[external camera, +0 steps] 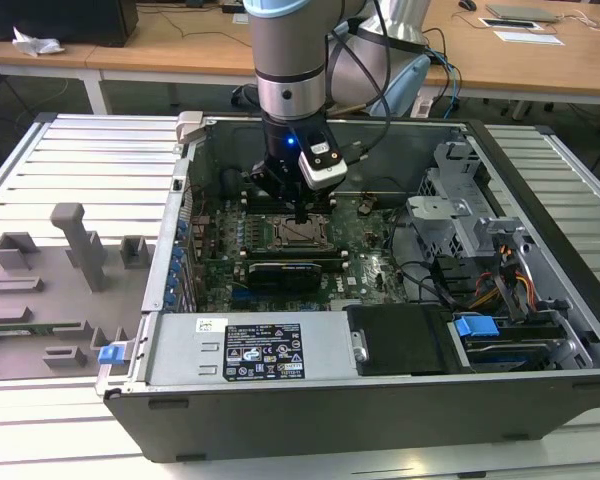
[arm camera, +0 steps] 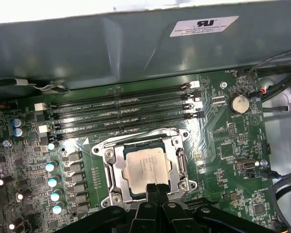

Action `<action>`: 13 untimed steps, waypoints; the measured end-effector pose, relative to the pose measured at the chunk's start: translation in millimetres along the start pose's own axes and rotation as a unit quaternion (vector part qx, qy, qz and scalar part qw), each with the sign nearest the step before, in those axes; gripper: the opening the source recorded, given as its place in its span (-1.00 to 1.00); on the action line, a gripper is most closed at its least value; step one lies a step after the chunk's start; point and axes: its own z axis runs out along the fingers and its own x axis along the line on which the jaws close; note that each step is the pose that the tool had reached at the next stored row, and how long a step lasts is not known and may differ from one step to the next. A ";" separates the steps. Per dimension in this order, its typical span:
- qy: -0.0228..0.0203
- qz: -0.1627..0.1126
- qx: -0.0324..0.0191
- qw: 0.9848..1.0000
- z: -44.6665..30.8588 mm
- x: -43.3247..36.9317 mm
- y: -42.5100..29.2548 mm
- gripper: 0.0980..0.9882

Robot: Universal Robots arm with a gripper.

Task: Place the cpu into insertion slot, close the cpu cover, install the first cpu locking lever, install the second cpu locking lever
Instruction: 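Install the second cpu locking lever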

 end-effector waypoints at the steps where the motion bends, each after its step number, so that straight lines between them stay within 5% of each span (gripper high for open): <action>1: 0.000 0.000 0.000 1.000 -0.2 0.0 -0.4 -0.98; 13: 0.000 0.000 0.001 1.000 -2.1 -2.1 -13.4 -0.98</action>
